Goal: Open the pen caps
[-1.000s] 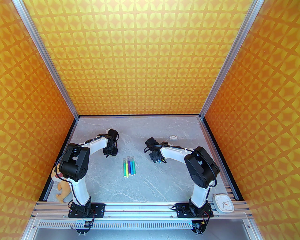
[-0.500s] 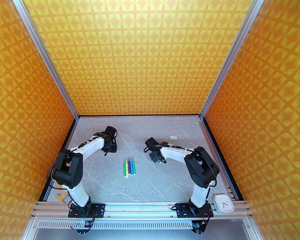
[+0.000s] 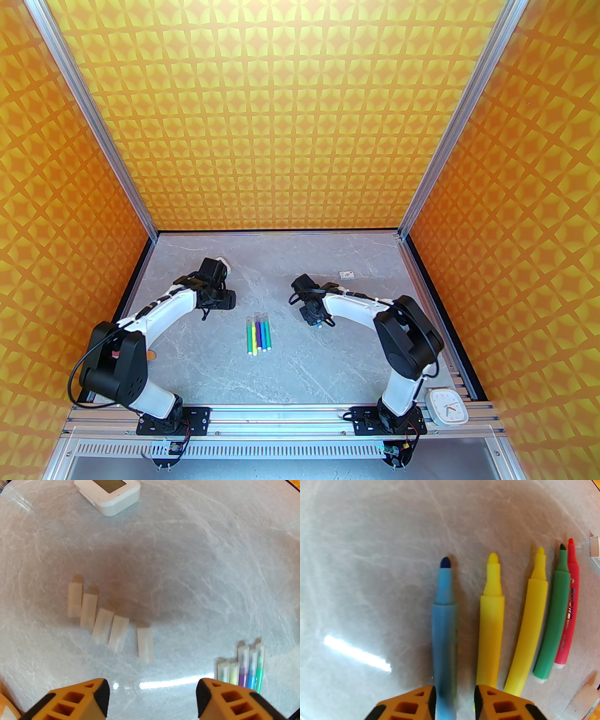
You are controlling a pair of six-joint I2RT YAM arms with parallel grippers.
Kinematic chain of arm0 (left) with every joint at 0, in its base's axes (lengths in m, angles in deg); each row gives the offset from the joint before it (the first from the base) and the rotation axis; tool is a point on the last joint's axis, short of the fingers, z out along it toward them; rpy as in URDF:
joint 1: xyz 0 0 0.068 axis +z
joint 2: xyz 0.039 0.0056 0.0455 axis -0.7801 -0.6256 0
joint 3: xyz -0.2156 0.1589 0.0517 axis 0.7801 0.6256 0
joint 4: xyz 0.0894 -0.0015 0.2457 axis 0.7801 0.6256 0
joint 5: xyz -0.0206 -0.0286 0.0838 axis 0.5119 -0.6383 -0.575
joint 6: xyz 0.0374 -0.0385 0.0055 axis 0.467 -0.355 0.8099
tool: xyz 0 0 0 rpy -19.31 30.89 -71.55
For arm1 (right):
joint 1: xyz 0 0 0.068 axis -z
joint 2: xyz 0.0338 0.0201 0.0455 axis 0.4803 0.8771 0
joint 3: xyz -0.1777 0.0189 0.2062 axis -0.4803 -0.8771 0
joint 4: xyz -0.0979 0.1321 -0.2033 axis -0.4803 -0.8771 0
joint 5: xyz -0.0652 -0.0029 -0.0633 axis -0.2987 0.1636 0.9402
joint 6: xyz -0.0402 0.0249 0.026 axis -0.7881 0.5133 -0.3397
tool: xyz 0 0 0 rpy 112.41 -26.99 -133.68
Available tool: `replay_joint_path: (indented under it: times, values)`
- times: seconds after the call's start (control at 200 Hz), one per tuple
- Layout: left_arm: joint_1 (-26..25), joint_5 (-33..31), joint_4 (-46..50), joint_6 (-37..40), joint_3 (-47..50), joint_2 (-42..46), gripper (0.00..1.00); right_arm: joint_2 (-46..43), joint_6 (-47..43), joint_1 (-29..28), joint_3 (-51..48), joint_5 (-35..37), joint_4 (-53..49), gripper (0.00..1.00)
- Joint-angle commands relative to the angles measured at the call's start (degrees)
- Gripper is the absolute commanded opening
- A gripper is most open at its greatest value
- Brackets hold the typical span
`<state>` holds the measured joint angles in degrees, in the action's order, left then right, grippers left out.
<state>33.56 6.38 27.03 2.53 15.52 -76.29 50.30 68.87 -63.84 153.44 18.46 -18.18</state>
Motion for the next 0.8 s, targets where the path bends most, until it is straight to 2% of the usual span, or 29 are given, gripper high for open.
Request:
replay_joint_path:
  times: [0.0, 0.315, 0.79]
  values:
    - [1.1, 2.6, -4.4, -0.3, 3.1, 2.7, 0.67, -3.2, 0.8, -1.4, 0.4, -3.0, -1.4, 0.36]
    - [3.4, 4.7, -11.1, -3.4, 10.3, 8.7, 0.76, -3.1, 6.1, -8.0, 3.7, -8.0, -3.1, 0.40]
    - [8.4, 7.4, -14.7, -4.0, 16.7, 13.8, 0.77, 2.6, 11.6, -15.3, 7.8, -14.9, -0.6, 0.47]
